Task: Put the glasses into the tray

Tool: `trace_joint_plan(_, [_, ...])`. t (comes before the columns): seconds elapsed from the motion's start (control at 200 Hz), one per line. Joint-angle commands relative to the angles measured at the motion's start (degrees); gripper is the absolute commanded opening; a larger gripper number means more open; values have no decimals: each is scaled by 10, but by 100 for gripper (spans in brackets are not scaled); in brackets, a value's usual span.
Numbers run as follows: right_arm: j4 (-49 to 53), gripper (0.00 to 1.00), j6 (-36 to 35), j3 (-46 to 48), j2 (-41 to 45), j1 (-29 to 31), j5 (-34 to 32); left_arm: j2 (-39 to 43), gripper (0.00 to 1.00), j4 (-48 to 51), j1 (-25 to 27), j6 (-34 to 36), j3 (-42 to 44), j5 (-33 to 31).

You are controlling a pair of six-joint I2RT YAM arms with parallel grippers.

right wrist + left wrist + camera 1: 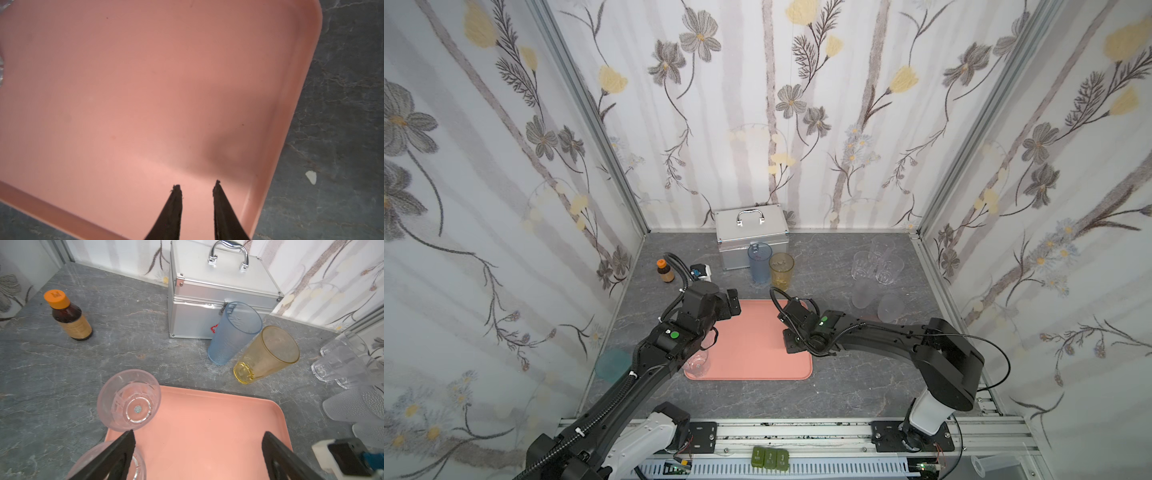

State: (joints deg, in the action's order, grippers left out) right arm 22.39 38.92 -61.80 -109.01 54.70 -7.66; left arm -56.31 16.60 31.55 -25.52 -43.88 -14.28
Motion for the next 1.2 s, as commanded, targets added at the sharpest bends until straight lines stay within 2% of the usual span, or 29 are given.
trace_joint_plan(0.0, [-51, 24, -14, -3, -27, -14, 8, -17, 98, -46, 46, -33, 0, -47])
trace_joint_plan(0.225, [-32, 20, -28, 9, -59, -72, -25, -63, 98, -61, 94, -52, -8, -66])
trace_joint_plan(0.42, [-28, 20, -40, 20, -62, -141, -36, -90, 99, -77, 107, -56, -13, -66])
trace_joint_plan(0.74, [-16, 19, -45, 27, -55, -191, -88, -110, 99, -86, 114, -58, -17, -68])
trace_joint_plan(0.859, [-13, 22, -63, 19, -10, -186, -68, -124, 99, -89, 115, -61, -26, -66])
trace_joint_plan(0.929, [-11, 26, -66, 14, 37, -186, -41, -133, 99, -90, 121, -58, -35, -67])
trace_joint_plan(1.009, [2, 29, -68, 10, 101, -198, -43, -142, 99, -95, 135, -52, -44, -75])
trace_joint_plan(1.194, [14, 34, -57, 11, 211, -299, -42, -169, 100, -172, 200, -8, -39, -96])
